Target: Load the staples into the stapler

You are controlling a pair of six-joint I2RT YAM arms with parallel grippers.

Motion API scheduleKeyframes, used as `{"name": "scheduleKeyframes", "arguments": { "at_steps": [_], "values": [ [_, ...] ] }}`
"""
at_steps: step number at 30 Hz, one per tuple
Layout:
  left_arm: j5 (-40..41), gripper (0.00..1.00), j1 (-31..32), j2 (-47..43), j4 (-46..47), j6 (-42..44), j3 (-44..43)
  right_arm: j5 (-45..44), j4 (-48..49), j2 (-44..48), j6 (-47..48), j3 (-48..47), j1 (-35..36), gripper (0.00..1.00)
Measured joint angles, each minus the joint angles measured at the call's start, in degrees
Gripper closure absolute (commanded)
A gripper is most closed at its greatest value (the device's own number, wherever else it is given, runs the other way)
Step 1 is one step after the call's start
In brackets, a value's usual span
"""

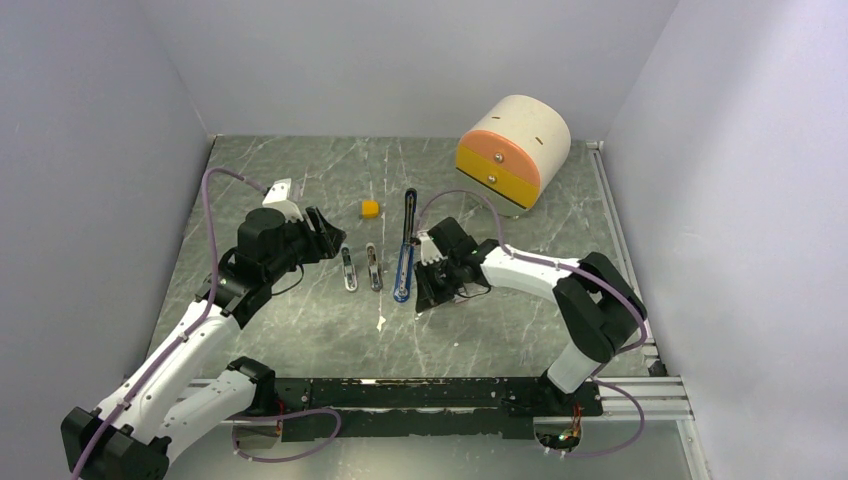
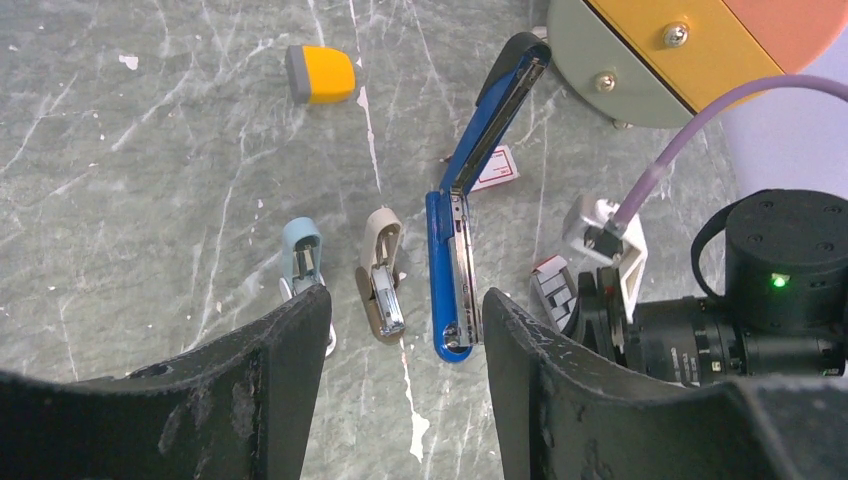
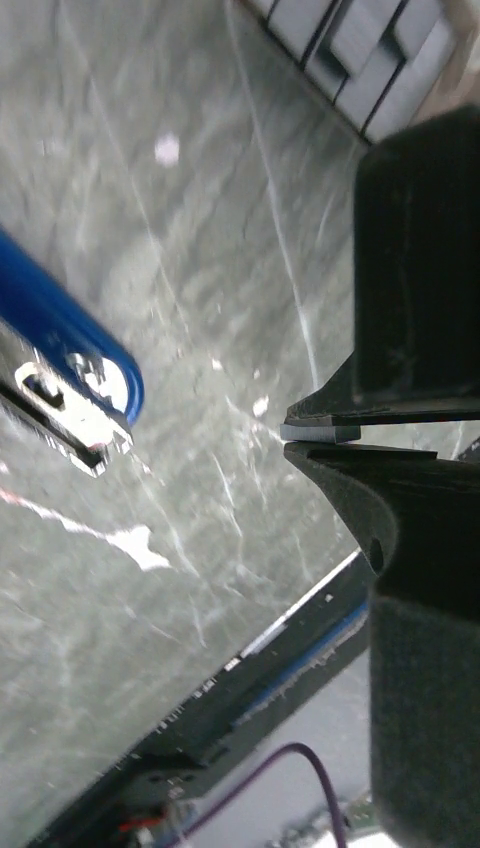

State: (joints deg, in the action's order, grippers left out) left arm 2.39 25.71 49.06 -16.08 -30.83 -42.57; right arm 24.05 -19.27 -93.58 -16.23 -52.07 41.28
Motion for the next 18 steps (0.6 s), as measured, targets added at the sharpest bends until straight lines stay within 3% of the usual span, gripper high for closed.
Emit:
{"name": "scheduleKeyframes", "arguments": {
  "at_steps": [12, 18],
  "values": [
    [0.0, 0.38, 0.0, 0.0, 0.0, 0.0, 0.0, 10.1, 0.8, -5.6, 2.2, 0.5, 3.3, 0.82],
    [0.0, 0.38, 0.0, 0.0, 0.0, 0.0, 0.0, 10.4, -0.4, -6.8, 2.5, 0.3, 3.4, 0.64]
  ]
}}
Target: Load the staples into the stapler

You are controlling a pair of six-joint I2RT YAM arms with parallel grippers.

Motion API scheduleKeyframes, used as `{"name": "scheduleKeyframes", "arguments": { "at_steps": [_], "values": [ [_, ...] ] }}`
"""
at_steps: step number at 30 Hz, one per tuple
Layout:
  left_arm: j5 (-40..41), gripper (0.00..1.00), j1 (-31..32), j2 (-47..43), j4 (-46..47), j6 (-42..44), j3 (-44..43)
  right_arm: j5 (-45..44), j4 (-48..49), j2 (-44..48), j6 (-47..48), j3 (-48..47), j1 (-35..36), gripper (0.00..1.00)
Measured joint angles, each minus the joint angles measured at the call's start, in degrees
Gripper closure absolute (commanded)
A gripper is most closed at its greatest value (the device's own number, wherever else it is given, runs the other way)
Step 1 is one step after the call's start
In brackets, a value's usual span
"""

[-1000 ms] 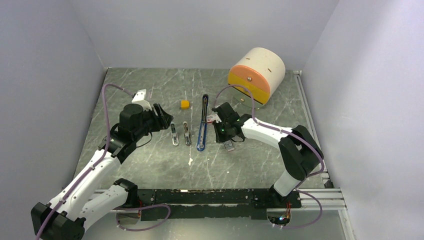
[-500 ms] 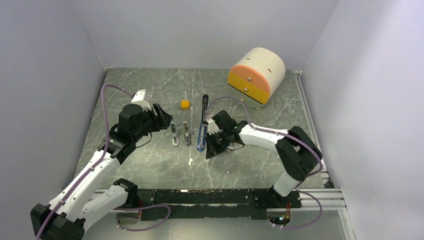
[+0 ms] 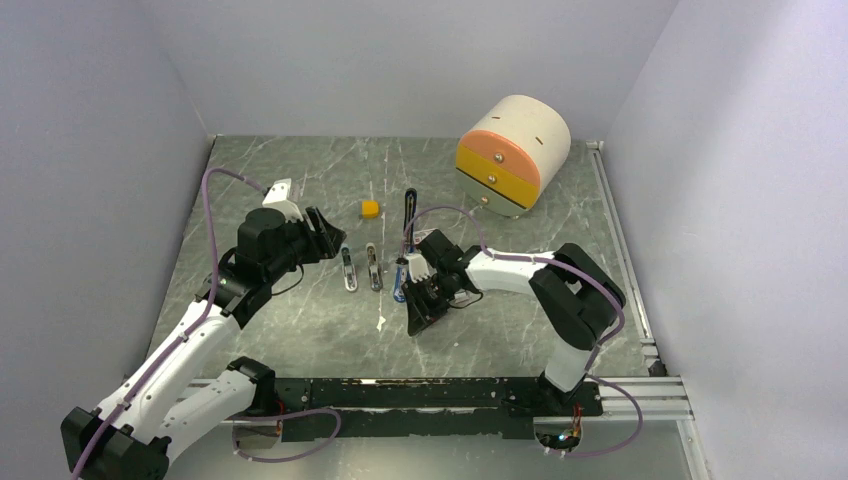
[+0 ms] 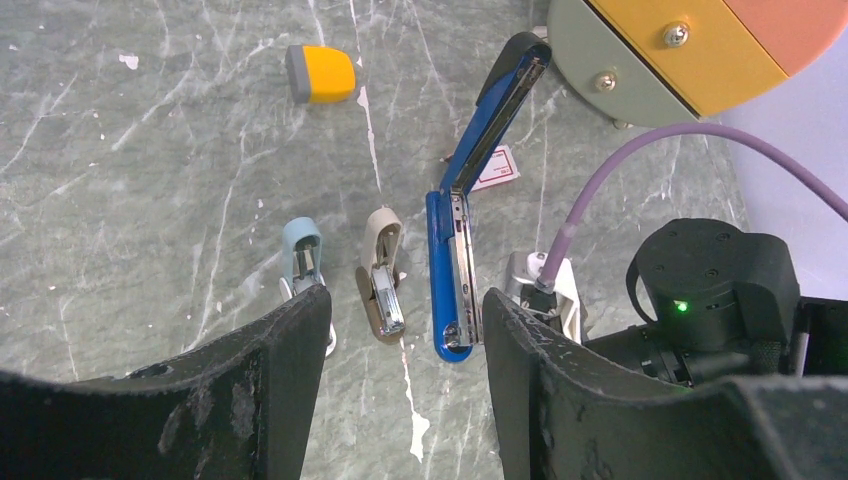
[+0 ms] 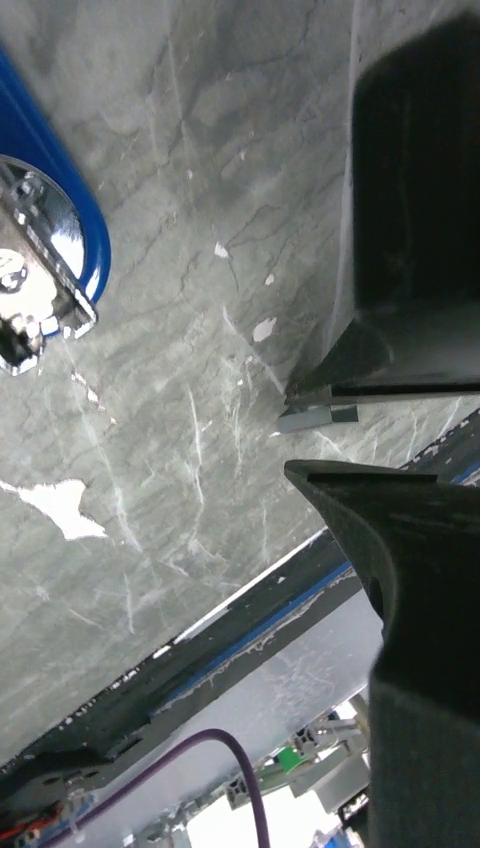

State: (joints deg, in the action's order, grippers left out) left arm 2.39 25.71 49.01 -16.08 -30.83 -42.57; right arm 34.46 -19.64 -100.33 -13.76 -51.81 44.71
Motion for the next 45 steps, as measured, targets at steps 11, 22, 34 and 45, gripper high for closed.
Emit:
{"name": "scheduleKeyframes", "arguments": {
  "at_steps": [11, 22, 34, 45],
  "values": [
    [0.0, 0.38, 0.0, 0.0, 0.0, 0.0, 0.0, -16.8, -2.1, 5.9, -4.6, -0.9, 0.4, 0.39],
    [1.5, 0.38, 0.0, -2.2, -2.7, 0.0, 0.0, -46.3, -8.5, 9.4, -27.8, -2.8, 16.2, 0.39],
    [5.0, 0.38, 0.0, -4.5, -7.0, -0.1, 0.0, -55.3, -16.1, 1.8, -38.8, -7.6, 20.6, 0.41],
    [6.4, 0.38, 0.0, -5.5, -7.5, -0.9, 0.0, -55.4, -17.7, 1.0, -39.1, -7.6, 20.7, 0.57]
  ]
}}
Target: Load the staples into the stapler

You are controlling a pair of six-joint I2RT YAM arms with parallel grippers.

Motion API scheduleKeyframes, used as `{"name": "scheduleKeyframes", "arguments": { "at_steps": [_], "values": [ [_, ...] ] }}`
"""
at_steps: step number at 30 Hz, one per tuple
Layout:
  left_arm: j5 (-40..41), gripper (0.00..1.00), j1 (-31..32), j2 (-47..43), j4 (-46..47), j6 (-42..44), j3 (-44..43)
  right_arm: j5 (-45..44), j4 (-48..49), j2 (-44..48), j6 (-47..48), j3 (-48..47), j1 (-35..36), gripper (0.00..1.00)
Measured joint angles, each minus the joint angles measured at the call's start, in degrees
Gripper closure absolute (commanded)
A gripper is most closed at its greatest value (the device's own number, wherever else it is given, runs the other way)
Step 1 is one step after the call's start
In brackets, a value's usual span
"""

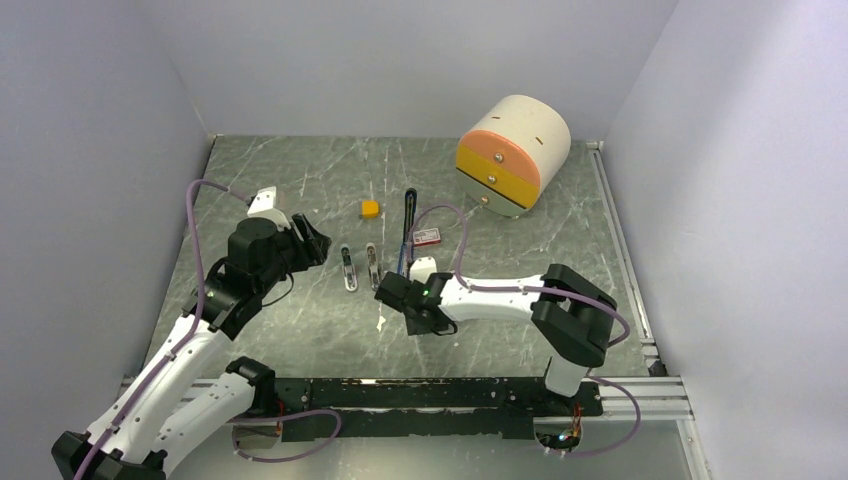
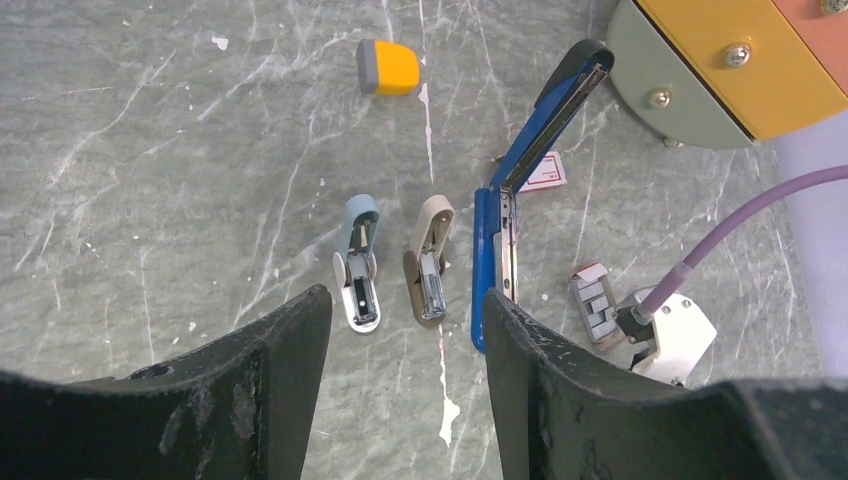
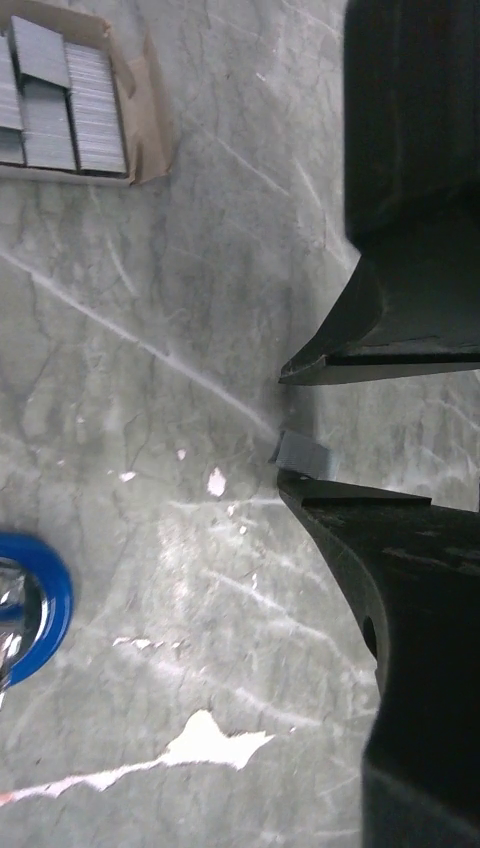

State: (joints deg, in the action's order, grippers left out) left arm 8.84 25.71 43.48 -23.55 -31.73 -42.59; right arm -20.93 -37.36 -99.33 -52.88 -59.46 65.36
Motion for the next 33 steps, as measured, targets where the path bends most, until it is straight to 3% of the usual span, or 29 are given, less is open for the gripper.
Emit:
{"name": "scheduleKeyframes", "arguments": {
  "at_steps": [16, 33],
  "values": [
    [1.1, 0.39, 0.0, 1.7, 0.0, -0.6, 0.0, 7.2, 4.1, 5.1, 6.7, 5.9, -2.1, 0.59],
    [1.4, 0.39, 0.0, 2.2, 0.0, -0.6, 0.0, 7.5, 4.3, 2.7, 10.6, 3.3, -3.2, 0.77]
  ]
}}
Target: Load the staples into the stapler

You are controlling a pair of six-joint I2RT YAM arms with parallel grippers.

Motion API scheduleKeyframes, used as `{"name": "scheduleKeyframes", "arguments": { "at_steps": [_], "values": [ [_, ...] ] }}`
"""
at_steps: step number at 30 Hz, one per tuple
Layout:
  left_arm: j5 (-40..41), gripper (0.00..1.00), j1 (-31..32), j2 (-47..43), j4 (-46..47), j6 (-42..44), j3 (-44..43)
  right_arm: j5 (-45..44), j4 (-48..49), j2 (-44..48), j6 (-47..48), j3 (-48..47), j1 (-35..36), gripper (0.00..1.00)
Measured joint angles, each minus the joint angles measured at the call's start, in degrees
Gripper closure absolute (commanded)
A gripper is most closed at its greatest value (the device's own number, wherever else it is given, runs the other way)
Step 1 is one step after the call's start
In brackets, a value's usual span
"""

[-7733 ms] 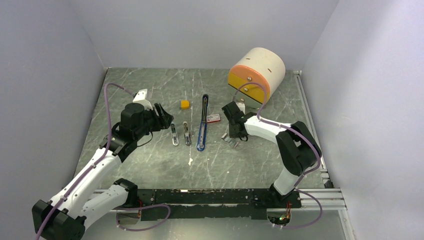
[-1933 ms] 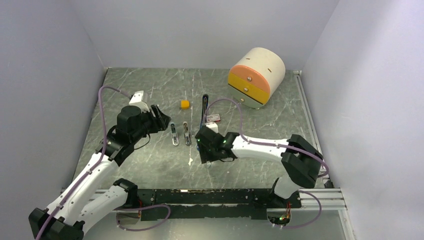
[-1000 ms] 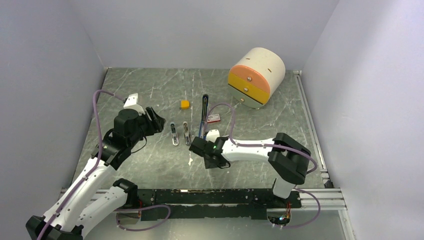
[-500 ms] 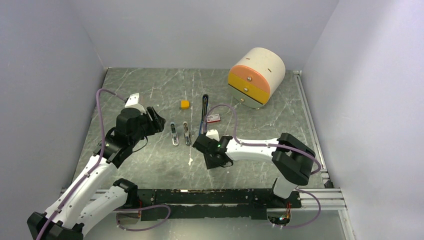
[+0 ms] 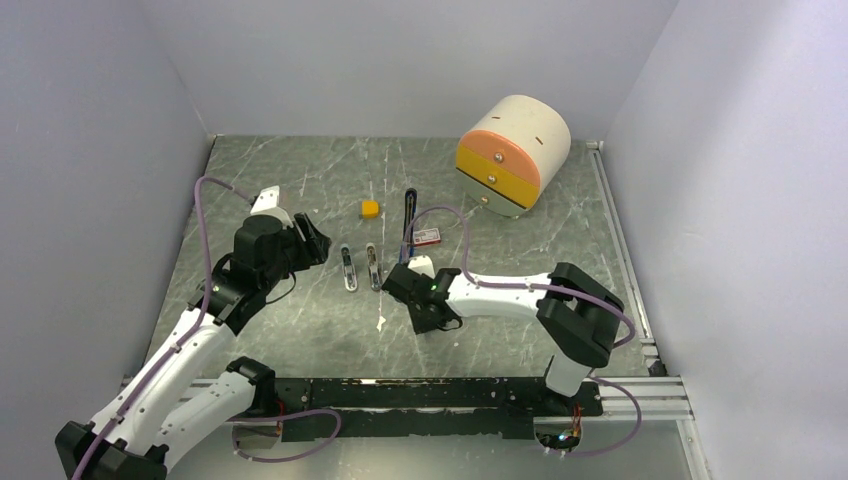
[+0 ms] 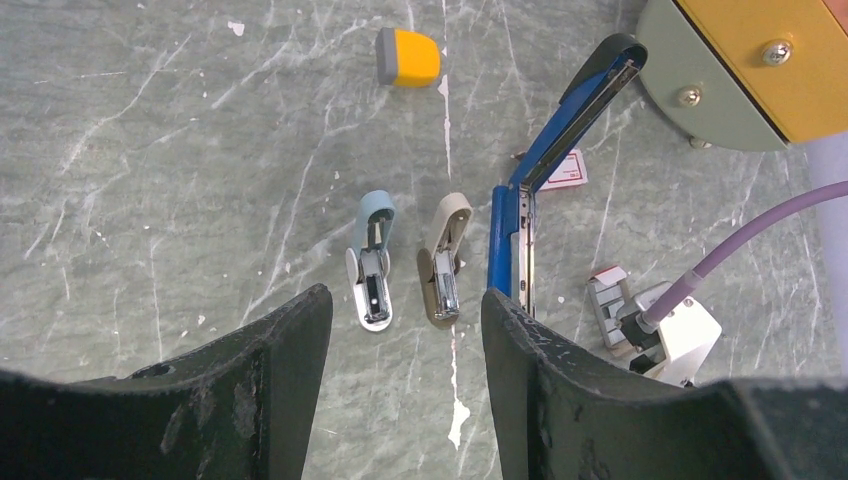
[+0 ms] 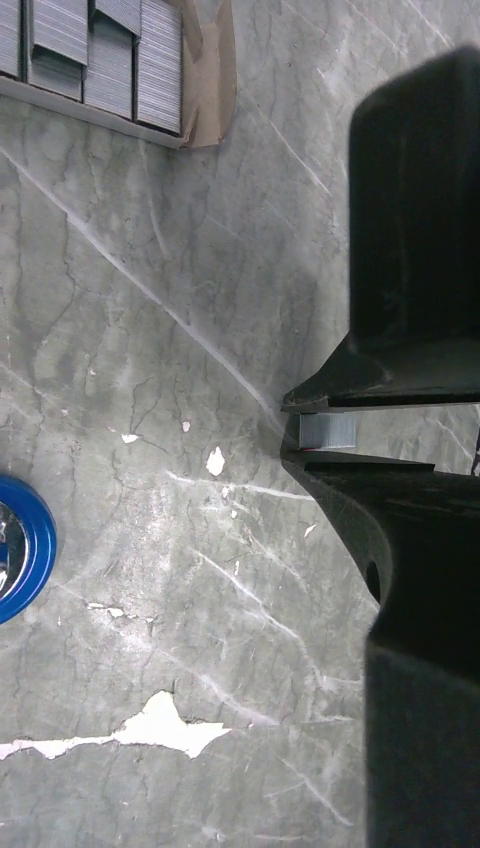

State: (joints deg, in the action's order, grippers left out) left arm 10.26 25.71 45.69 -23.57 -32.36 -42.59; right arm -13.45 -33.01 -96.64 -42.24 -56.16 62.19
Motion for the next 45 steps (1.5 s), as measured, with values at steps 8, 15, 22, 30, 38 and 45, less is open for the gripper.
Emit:
{"name": "scheduleKeyframes", "arguments": {
  "at_steps": [8, 15, 22, 30, 38, 45],
  "values": [
    [0.1, 0.39, 0.0, 0.2, 0.0, 0.0, 0.0, 0.1, -0.7, -0.7, -0.2, -0.9, 0.0, 0.81],
    [0.2, 0.39, 0.0, 0.2, -0.1, 0.0, 0.0, -1.8, -0.7, -0.6, -1.7, -1.0, 0.0, 0.81],
    [0.5, 0.39, 0.0, -0.1, -1.2, 0.0, -0.3, -8.2, 0.3, 2.4, -4.0, -2.6, 0.0, 0.81],
    [1.8, 0.39, 0.0, -2.7, -3.7, 1.0, -2.1, -16.1, 3.0, 1.5, -5.6, -9.8, -1.2, 0.81],
    [4.2, 0.38, 0.0, -6.8, -7.3, 2.6, -2.9, -21.5, 3.6, -5.7, -6.6, -18.4, -2.6, 0.81],
    [5.9, 0.38, 0.0, -8.2, -9.4, 3.5, -2.9, -24.5, 2.8, -10.0, -7.9, -20.3, -3.0, 0.8]
  ]
}}
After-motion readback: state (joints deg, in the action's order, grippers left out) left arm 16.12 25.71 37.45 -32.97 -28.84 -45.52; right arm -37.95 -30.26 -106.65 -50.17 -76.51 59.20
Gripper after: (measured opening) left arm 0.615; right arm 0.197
